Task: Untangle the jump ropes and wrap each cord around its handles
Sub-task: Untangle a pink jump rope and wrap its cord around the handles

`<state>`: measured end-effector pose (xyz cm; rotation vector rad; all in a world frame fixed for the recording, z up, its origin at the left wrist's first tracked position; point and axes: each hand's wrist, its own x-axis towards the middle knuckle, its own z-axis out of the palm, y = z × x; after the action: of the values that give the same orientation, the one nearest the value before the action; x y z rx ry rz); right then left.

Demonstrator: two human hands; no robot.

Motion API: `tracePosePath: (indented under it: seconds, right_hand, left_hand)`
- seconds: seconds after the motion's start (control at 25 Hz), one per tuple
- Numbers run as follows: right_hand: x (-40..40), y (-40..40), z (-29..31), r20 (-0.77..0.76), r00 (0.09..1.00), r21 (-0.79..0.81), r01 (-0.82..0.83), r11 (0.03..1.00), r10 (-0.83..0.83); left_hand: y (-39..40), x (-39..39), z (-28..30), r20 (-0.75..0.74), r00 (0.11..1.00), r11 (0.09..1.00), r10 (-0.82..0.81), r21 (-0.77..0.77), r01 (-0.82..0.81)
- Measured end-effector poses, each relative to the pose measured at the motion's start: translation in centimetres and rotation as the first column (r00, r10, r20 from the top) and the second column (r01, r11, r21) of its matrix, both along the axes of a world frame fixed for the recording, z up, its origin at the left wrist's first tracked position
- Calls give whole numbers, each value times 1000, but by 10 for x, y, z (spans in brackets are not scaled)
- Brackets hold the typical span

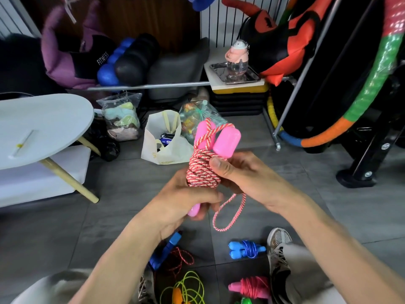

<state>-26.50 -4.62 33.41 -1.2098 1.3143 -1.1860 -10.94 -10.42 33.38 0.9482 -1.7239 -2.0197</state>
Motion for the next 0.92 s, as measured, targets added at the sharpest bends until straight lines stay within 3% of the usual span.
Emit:
tracePosePath:
  seconds: [0.08,0.16,0.24,0.36,0.4,0.48,0.52,0.56,0.6,0.64,0.68,0.72,0.8,0.92]
  right_hand:
    - [-2,0,-6,-184,981,2,56,998,-54]
    - [1,-2,-9,-293,950,-5,114,993,-111]
    - [4,-3,-11,-194,973,60,138,989,-124]
    - [12,-3,-10,51,989,196,126,972,-138]
    - [12,-2,-11,87,982,170,149,974,-166]
    - [14,2,-4,105,977,58,178,982,-183]
    - [14,4,2,122,977,15,174,985,-175]
    - [11,6,4,155,979,-20,138,990,-133]
    - [8,7,9,199,977,-51,87,995,-75]
    - [4,6,7,243,970,-82,24,996,-3]
    - [3,6,9,239,970,-85,-29,996,48]
    - [3,6,7,195,976,-80,-78,994,92]
    - [0,6,9,120,990,-27,-75,997,78]
    - [-3,9,15,18,998,-25,-65,998,65]
  left_hand:
    - [0,-5,-5,118,980,959,159,-255,-125]
    - [-3,-8,-10,175,937,862,302,-469,-191]
    - [-1,-8,-15,261,882,738,392,-661,-133]
    - [12,-15,-18,405,733,493,546,-863,110]
    - [16,-19,-18,395,728,423,561,-892,158]
    - [9,-23,-15,266,808,358,526,-931,73]
    - [4,-21,-12,207,864,409,459,-912,1]
    - [1,-16,-10,161,921,558,354,-827,-70]
    - [-2,-10,-6,70,974,781,216,-610,-129]
    - [-4,-6,-2,-82,994,953,77,-288,-97]
    - [-5,-2,-1,-213,977,1000,-4,-13,1]
    - [-6,0,-2,-270,962,990,-40,117,74]
    - [-5,-3,-5,-201,979,993,-29,106,51]
    - [0,-9,-3,-51,995,990,81,-110,-86]
